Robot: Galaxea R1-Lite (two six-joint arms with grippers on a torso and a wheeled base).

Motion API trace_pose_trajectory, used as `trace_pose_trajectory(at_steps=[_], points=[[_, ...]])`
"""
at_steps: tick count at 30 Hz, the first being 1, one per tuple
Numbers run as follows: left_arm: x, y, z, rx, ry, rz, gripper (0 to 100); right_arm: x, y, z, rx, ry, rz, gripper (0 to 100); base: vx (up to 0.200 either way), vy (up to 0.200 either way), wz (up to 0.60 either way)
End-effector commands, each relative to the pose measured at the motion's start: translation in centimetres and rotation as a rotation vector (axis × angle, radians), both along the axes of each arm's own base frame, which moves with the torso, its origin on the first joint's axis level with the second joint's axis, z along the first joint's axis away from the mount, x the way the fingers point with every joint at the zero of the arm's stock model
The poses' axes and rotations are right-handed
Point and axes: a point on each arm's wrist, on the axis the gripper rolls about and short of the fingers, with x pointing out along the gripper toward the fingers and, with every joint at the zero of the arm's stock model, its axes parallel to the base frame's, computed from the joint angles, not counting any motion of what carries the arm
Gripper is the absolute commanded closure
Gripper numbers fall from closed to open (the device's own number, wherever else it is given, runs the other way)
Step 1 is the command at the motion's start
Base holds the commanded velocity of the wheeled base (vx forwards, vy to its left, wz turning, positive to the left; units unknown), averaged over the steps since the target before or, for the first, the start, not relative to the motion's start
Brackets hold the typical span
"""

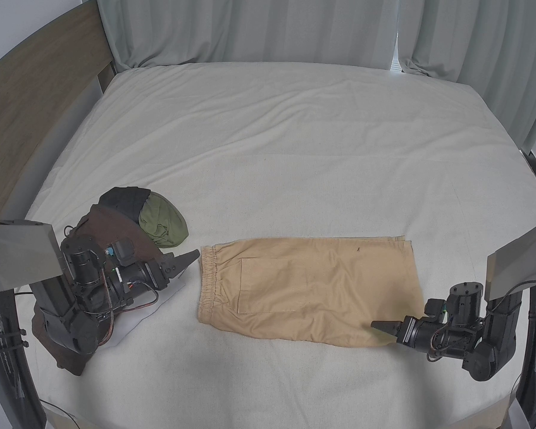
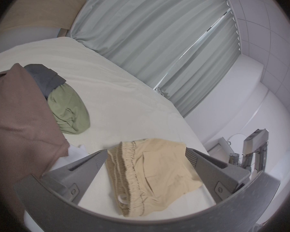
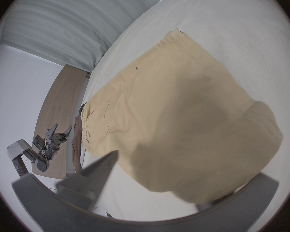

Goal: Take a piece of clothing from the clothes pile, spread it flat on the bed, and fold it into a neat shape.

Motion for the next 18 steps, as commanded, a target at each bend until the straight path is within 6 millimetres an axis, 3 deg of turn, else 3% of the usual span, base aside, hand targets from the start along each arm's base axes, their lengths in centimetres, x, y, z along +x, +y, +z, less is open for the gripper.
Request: trace_pose_trajectory(at_steps=[1,10,18], points=[[0.0,0.2,0.0,-0.019,0.008,-0.051,0,-1.4,-0.1,-0.2,-0.016,0.047,0.019,0,0.000,0.000,0.00],[-0.1,0.2,0.1,-0.015,0.000,-0.062,0,-4.7,0.5,0.6,-0.049,0.089,0.142,0,0.000,0.000,0.00],[-0.5,0.2,0.6,-0.020,0.001,-0.063,0,-5.3,1.8,2.7,-0.010,0.000,0.225,0,0.000,0.000,0.00]])
